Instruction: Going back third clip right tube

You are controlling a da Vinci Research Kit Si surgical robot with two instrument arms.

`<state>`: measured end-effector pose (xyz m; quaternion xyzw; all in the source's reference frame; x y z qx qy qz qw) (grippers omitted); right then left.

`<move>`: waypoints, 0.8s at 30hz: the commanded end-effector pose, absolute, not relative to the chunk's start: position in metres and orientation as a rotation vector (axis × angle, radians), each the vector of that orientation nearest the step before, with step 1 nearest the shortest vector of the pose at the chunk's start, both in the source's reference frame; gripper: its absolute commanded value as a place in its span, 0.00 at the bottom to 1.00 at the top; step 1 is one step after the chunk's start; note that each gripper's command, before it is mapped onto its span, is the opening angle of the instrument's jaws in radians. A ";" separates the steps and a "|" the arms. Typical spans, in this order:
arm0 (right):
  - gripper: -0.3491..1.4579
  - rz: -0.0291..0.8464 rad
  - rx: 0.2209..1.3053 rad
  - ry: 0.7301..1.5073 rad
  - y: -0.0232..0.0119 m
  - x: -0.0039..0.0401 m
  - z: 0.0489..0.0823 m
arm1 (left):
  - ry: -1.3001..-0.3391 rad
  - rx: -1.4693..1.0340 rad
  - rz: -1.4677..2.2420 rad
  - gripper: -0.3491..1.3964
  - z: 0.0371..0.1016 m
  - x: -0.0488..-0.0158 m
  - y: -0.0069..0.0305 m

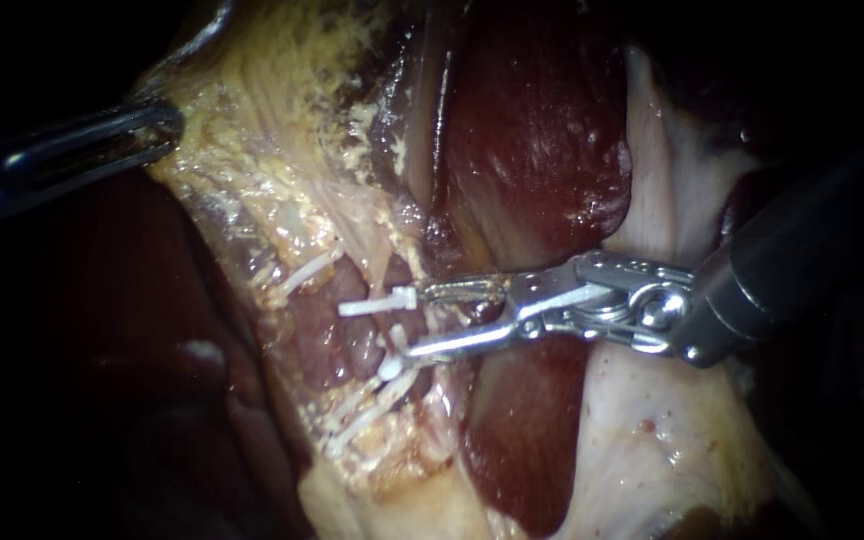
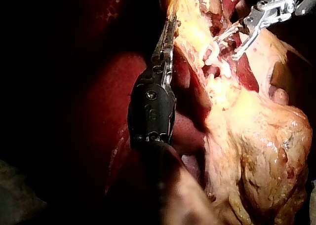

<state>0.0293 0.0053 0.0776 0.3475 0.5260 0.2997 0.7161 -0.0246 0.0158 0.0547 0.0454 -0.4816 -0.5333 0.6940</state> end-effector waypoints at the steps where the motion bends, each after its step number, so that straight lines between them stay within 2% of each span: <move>1: 0.52 0.666 0.768 1.164 0.0052 0.0296 0.0777 | -1.075 0.102 -1.191 0.00 0.0547 -0.0246 0.0158; 6: 0.52 0.671 0.762 1.170 0.0050 0.0315 0.0782 | -1.075 0.101 -1.191 0.00 0.0547 -0.0246 0.0157; 14: 0.52 0.632 0.783 1.175 0.0027 0.0354 0.0801 | -1.079 0.101 -1.190 0.00 0.0548 -0.0247 0.0156; 24: 0.52 0.623 0.791 1.179 0.0026 0.0355 0.0801 | -1.079 0.101 -1.190 0.00 0.0548 -0.0247 0.0156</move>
